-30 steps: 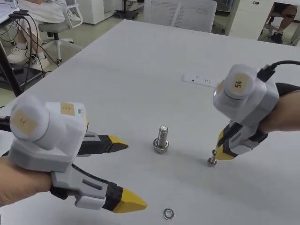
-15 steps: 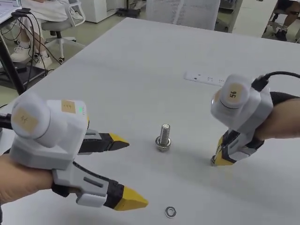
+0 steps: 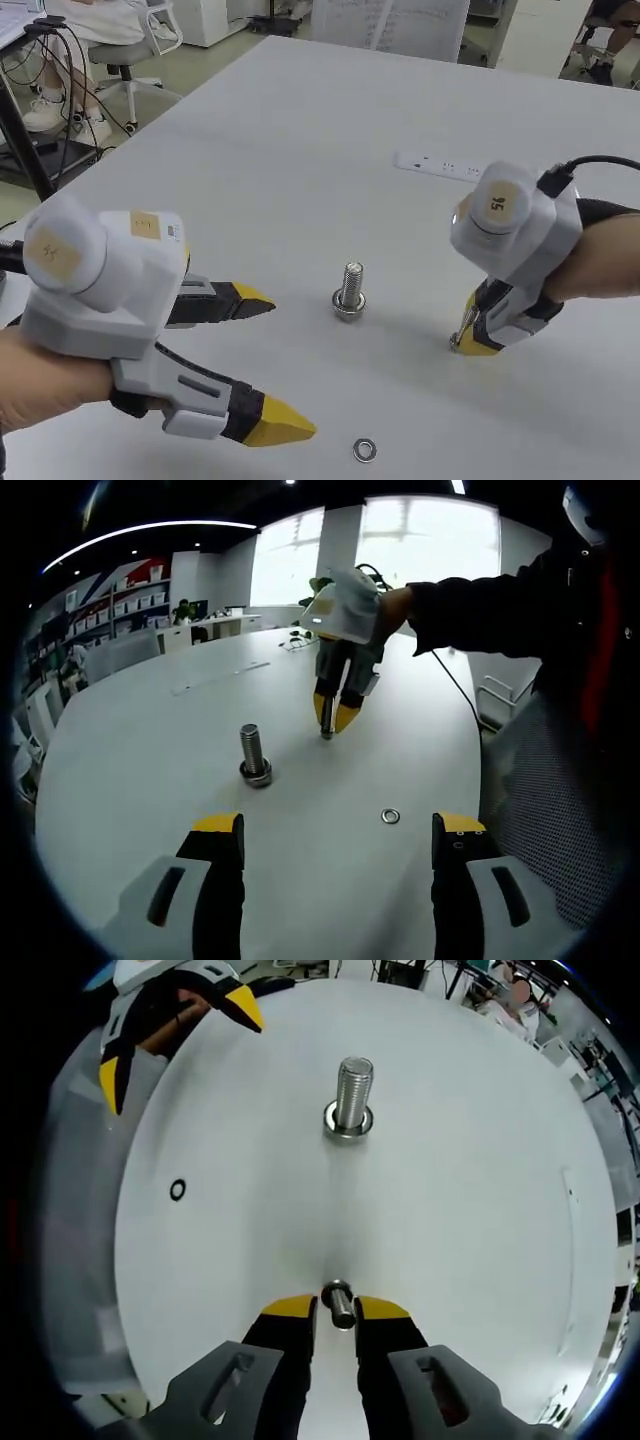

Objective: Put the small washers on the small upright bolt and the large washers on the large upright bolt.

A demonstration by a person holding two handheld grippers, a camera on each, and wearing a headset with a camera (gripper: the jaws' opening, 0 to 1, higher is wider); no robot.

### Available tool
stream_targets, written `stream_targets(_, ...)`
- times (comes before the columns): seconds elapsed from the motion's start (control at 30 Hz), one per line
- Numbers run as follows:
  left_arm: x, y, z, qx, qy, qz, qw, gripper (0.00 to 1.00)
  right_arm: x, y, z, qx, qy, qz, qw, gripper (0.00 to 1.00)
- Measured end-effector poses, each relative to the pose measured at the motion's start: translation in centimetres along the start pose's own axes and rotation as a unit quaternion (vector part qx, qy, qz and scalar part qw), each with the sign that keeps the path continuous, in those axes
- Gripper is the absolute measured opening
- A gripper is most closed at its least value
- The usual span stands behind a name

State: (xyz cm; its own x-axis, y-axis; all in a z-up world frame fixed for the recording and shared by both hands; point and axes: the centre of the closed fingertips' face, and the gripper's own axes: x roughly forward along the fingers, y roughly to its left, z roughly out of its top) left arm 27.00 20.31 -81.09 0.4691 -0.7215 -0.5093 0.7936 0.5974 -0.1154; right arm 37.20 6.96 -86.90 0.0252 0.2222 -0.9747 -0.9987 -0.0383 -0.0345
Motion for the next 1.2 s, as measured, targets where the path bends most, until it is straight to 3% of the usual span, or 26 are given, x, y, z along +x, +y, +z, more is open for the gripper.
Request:
stream_targets(0.63, 0.1, -0.2, 0.1, 0.003, 0.0, -0.003, 1.0, 0.76, -1.1, 0.3, -2.8, 0.032, 0.0, -0.011, 0.9994, 0.19)
stream_targets(0.87, 0.1, -0.4, 0.2, 0.006, -0.001, -0.005, 1.0, 0.76, -1.4, 1.5, -3.8, 0.04, 0.001, -0.013, 0.9991, 0.21)
stream_targets(1.2, -0.1, -0.6, 0.4, 0.01, -0.005, -0.005, 0.9999, 0.76, -1.7, 3.9, -3.6, 0.037, -0.007, -0.012, 0.9992, 0.24)
